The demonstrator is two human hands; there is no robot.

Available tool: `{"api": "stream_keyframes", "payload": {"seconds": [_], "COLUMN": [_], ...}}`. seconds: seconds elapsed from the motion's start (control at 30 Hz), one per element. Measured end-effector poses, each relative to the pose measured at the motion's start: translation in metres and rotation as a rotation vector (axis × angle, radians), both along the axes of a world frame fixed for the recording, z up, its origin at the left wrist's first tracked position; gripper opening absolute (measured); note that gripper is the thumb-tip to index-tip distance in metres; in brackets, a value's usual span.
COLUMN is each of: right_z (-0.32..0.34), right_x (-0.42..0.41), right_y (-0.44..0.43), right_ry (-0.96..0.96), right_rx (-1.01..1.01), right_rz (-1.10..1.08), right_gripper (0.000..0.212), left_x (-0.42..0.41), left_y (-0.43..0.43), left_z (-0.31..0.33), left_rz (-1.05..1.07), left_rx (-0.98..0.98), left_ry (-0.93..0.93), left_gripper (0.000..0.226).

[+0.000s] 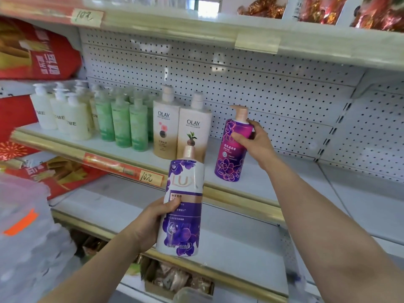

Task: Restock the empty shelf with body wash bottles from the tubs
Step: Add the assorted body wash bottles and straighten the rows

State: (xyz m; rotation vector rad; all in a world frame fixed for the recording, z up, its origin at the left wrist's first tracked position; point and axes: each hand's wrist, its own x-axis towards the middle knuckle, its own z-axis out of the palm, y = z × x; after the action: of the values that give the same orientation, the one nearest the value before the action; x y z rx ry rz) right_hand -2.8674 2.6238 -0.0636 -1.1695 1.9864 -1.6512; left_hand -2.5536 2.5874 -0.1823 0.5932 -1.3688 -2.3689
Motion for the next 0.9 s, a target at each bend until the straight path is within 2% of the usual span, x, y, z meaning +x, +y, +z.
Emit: {"api": "stream_keyframes", "payload": {"seconds": [0.13, 0.3, 0.67, 0.9], "right_z": [0.009, 0.015, 0.014, 0.006], "right_x": [-0.007, -0.005, 0.0, 0.011], "right_y": [-0.003, -0.006, -0.029, -0.024], "right_ry": [0.02, -0.031, -0.001, 0.034], "right_rx": [0.112, 0.124, 0.156, 0.204], "right_rz": [-0.006, 0.023, 0.022, -0.074], "right_gripper": [0.066, 0.07, 0.074, 0.046], "left_x": [-0.004, -0.006, 0.0, 0.003], "left_y": [-0.002, -0.004, -0.01, -0.01], "left_z": [-0.002, -0.004, 0.003, 0.01], "left_rz": [-0.02, -0.036, -0.03, -0.024], "left_rx": [0.002, -0.002, -0.004, -0.008], "left_ry": [-0.017, -0.041, -0.026, -0.01], "left_gripper": [0.098, 0.099, 0.097, 0.096]}}
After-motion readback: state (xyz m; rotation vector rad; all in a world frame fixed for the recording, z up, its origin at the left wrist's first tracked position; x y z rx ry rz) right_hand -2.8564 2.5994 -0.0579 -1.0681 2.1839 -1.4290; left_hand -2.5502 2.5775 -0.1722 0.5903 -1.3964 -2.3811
